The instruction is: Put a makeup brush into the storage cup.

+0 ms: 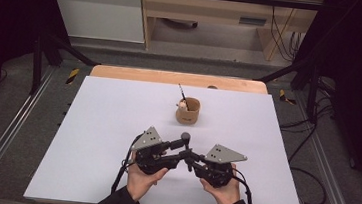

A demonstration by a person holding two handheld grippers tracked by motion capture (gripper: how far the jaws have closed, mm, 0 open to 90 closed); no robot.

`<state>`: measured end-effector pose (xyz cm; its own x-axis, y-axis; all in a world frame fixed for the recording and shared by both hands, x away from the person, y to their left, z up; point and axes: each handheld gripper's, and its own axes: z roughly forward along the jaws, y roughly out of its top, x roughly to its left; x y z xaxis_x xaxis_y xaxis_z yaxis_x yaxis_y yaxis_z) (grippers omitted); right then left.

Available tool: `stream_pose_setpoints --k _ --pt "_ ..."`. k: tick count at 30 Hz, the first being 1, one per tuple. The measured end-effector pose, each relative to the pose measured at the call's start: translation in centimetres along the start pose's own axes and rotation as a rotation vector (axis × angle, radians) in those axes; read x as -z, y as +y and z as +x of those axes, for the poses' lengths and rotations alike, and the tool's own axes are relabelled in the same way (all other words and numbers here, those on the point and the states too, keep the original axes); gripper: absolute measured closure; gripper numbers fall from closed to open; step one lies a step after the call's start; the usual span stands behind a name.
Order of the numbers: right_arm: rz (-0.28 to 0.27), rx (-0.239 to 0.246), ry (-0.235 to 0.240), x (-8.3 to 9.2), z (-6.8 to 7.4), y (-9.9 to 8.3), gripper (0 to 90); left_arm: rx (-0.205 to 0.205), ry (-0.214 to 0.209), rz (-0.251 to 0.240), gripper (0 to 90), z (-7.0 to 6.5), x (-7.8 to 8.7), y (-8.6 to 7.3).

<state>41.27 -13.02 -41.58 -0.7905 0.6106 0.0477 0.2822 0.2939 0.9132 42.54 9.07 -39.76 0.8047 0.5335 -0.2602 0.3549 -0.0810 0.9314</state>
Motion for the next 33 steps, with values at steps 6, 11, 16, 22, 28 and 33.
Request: stream_pose_setpoints --k 6,11,16,22,28,33 --pt "-0.007 -0.015 -0.027 0.5 -0.6 0.0 79.5 -0.032 0.004 0.004 39.9 0.5 0.9 0.3" --pt "-0.012 -0.025 -0.048 0.9 -1.0 0.0 79.5 -0.048 0.016 0.011 30.3 0.9 1.6 0.4" --pt "-0.016 -0.031 -0.064 1.3 -1.4 -0.1 79.5 -0.064 0.039 0.018 23.0 1.5 2.4 0.5" --pt "-0.025 -0.036 -0.079 1.8 -1.8 0.0 79.5 -0.089 0.071 0.037 15.7 1.9 3.4 0.5" --pt "-0.035 -0.038 -0.093 2.2 -2.1 0.1 79.5 -0.122 0.1 0.06 12.1 2.2 4.5 0.4" --pt "-0.042 -0.037 -0.1 2.5 -2.3 0.2 79.5 -0.131 0.131 0.063 10.0 2.7 5.8 0.2"
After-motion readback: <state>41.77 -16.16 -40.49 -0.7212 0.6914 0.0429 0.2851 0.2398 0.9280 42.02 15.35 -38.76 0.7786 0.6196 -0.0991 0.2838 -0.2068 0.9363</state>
